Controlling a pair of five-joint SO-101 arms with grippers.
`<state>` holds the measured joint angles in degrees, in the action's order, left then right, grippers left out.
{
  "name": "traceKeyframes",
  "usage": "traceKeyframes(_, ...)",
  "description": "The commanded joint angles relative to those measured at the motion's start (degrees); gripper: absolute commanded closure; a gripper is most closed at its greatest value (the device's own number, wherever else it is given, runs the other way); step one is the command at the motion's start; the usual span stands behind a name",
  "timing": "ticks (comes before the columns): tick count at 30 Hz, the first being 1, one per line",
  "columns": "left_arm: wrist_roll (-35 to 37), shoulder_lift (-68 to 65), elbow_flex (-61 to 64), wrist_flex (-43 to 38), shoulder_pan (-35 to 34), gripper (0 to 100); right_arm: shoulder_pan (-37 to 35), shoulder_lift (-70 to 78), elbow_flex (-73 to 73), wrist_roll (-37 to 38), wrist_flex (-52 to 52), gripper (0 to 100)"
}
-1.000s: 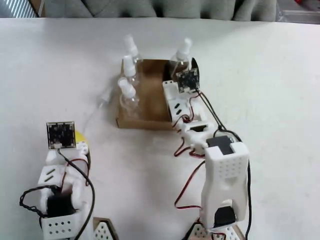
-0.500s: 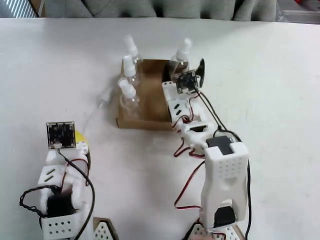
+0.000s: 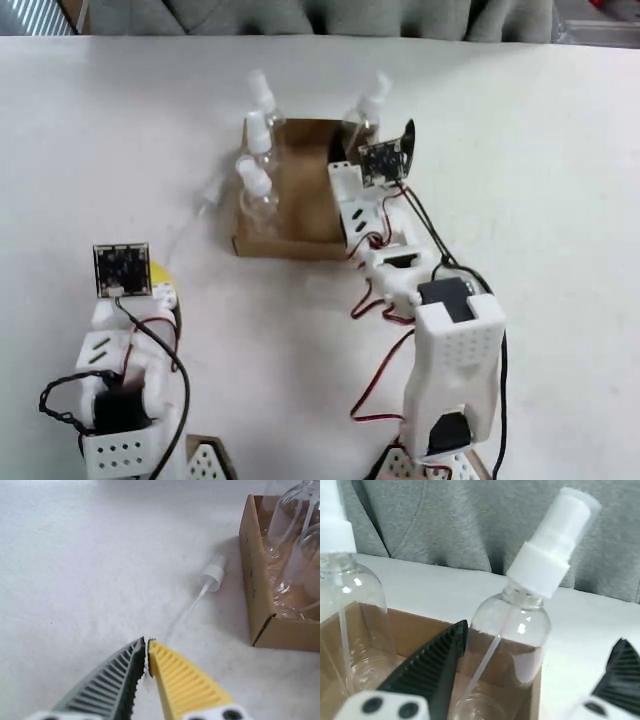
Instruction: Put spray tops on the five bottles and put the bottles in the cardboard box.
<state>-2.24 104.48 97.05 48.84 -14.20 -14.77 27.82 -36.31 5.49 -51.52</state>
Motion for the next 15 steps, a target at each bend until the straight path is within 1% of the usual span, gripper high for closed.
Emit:
traceKeyframes(1,-0.44,0.40,0.00,-0.18,-0.48,98,-0.31,-3.47,0.35,0.18,-0.57,62.0)
traceKeyframes(12,-0.44,0.40,0.00,-0.18,-0.48,98,-0.40,-2.95,0.26,0.62,-0.40,62.0)
traceKeyframes(15,-0.44,0.40,0.00,-0.18,-0.48,98,-0.48,-3.38,-1.14,4.04,-0.40,62.0)
